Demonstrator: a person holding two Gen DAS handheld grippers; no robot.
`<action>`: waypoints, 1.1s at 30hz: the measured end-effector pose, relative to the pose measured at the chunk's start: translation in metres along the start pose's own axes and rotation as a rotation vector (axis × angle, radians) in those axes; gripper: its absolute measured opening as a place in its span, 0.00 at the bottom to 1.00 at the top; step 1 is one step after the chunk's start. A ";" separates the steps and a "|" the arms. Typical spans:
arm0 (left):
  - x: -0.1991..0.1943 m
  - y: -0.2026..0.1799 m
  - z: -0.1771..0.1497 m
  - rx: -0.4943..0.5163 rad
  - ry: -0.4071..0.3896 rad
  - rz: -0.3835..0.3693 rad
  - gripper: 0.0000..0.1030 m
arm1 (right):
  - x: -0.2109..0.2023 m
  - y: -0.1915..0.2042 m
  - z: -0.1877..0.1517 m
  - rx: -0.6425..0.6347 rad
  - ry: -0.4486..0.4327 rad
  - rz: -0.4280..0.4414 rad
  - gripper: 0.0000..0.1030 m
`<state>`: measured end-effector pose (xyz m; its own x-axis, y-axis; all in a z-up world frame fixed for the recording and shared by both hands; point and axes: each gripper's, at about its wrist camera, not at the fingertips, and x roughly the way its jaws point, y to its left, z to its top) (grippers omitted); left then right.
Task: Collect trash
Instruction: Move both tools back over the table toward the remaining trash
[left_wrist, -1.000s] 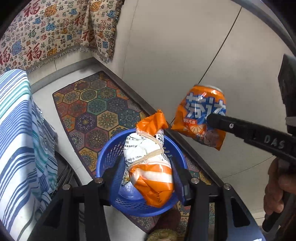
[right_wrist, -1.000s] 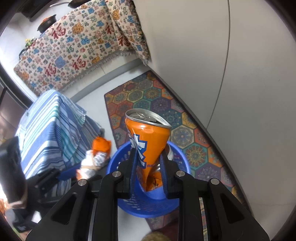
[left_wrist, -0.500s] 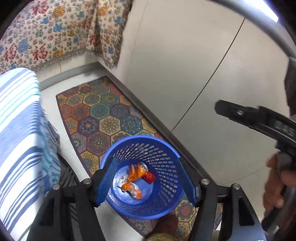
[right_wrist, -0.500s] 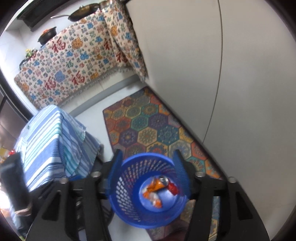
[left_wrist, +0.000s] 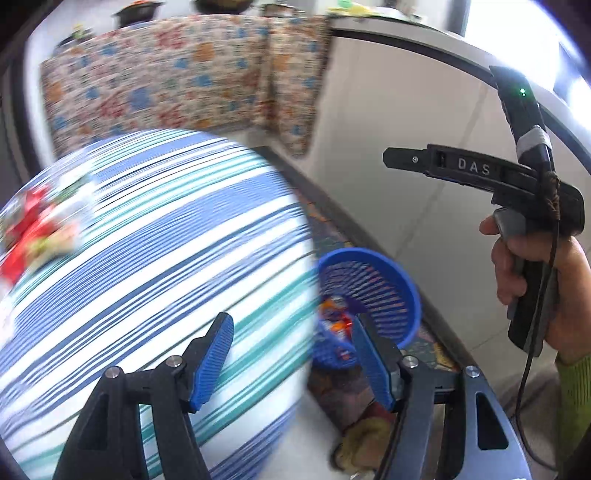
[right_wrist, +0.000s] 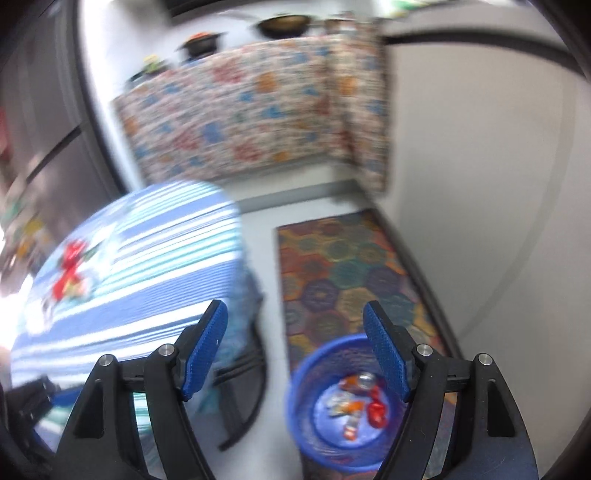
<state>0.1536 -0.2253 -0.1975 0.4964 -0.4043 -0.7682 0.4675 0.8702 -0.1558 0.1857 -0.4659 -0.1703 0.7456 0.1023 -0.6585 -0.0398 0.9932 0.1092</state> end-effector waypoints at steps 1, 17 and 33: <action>-0.009 0.013 -0.005 -0.016 -0.004 0.023 0.66 | 0.004 0.019 0.000 -0.037 0.009 0.033 0.75; -0.126 0.223 -0.050 -0.201 -0.063 0.241 0.66 | 0.048 0.221 -0.053 -0.372 0.169 0.329 0.75; -0.067 0.314 0.021 0.053 0.076 -0.171 0.67 | 0.068 0.243 -0.065 -0.418 0.208 0.284 0.77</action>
<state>0.2825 0.0688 -0.1816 0.3503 -0.5207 -0.7785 0.5794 0.7735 -0.2567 0.1831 -0.2137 -0.2371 0.5217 0.3361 -0.7842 -0.5127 0.8582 0.0267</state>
